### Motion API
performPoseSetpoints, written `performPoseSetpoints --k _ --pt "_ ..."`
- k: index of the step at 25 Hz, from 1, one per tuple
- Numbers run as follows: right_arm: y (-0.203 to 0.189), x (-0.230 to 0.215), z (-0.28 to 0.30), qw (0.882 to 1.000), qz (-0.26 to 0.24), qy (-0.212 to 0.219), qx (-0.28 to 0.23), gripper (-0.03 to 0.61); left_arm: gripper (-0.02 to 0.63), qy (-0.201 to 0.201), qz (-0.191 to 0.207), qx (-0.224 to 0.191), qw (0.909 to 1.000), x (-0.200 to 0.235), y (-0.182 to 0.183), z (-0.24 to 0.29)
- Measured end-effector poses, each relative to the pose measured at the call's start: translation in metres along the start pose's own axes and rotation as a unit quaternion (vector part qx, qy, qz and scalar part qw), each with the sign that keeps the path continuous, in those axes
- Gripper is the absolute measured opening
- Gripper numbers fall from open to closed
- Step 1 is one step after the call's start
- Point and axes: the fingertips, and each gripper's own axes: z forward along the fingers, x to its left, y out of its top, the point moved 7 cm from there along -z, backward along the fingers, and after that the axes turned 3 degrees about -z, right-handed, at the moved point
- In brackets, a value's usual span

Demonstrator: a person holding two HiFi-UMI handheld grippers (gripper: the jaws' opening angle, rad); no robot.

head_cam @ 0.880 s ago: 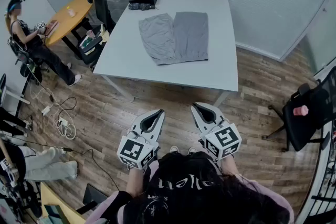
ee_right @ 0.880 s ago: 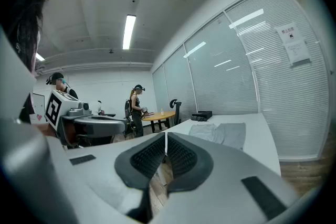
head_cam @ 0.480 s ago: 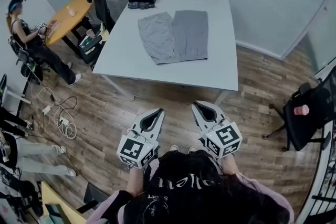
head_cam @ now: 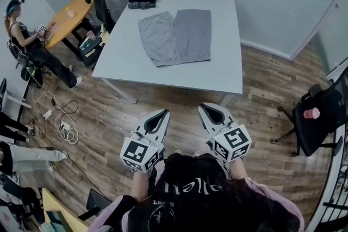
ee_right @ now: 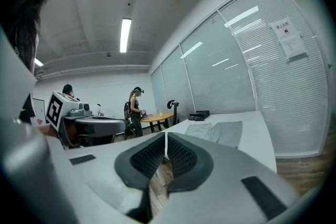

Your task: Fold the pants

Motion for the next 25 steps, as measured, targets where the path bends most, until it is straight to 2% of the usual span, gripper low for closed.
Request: performPoseSetpoints --k 13,20,25 --pt "-0.009 -0.020 0.005 1.000 0.010 0.021 0.015 0.029 0.026 0.007 -0.009 0.015 0.9998 -0.007 -0.004 0.019" --pt "-0.012 -0.030 0.046 0.999 0.014 0.022 0.030 0.029 0.026 0.000 -0.014 0.019 0.9997 0.027 -0.006 0.038" --pt "-0.006 -0.034 0.095 0.999 0.016 0.014 0.040 0.029 0.026 -0.002 -0.011 0.030 0.9995 0.077 -0.005 0.049"
